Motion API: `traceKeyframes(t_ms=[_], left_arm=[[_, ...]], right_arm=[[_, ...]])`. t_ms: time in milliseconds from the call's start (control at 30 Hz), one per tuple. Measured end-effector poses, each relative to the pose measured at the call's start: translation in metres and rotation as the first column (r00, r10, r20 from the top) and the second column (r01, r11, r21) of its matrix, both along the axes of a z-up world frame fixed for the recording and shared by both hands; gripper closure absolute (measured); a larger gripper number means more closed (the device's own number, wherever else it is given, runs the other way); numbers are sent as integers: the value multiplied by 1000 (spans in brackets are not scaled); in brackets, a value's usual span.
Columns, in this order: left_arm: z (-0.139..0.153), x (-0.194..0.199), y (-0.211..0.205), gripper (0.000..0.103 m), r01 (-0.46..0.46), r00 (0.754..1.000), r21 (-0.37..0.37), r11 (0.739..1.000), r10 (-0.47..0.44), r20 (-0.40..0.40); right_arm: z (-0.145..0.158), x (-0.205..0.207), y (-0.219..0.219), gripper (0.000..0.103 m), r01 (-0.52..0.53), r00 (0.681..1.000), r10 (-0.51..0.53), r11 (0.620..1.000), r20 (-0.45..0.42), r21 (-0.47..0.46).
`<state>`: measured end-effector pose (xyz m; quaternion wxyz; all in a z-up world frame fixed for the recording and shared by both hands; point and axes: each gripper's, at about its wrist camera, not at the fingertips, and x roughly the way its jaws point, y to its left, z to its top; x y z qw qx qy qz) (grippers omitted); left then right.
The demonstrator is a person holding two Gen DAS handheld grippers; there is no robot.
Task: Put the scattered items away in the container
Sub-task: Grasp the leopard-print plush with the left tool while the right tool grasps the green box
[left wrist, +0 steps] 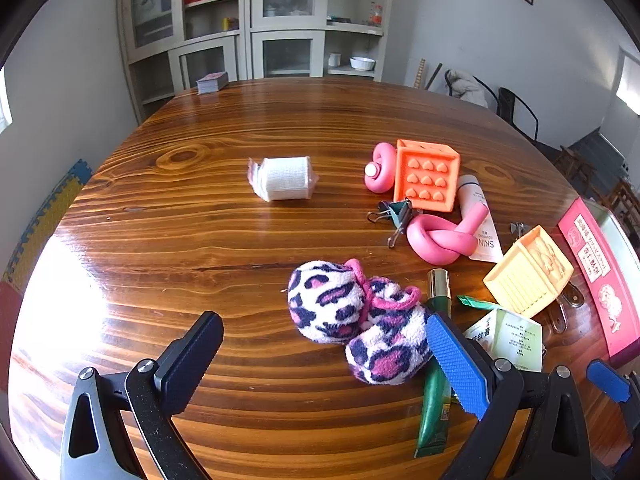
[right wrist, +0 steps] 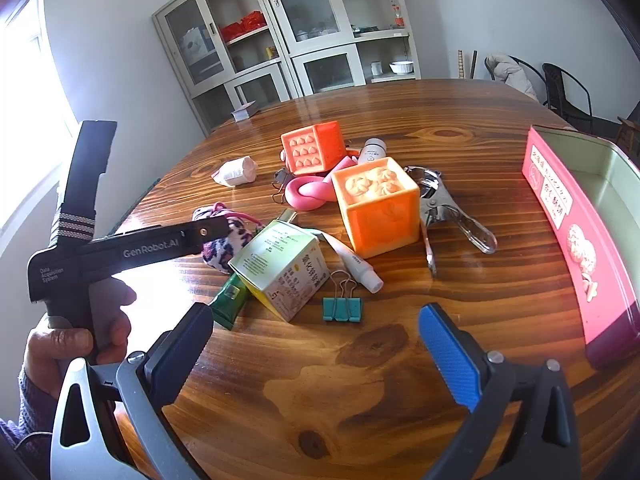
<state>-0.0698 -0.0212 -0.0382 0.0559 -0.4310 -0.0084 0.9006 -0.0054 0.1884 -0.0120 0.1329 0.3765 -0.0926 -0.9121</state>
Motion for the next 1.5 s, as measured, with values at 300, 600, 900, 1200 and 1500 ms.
traceKeyframes(t_ms=[300,600,900,1200,1500], left_arm=[[-4,-12,10,0,33,999,-31,999,-33,10],[-16,-30,4,0,18,998,13,1000,-18,54],[-19,-41,1,20,21,997,75,997,-26,69],[-5,-26,-13,63,4,1000,138,990,-8,30],[1,-18,-34,64,-22,1000,172,985,21,8]], right_arm=[[-3,-3,4,0,12,1000,-12,1000,8,-15],[-3,-4,2,0,2,1000,-2,1000,10,-20],[-1,-5,0,0,-9,1000,9,1000,1,-21],[5,-9,-15,27,-45,999,45,999,-12,-3],[3,-26,-37,33,-65,998,65,998,19,5]])
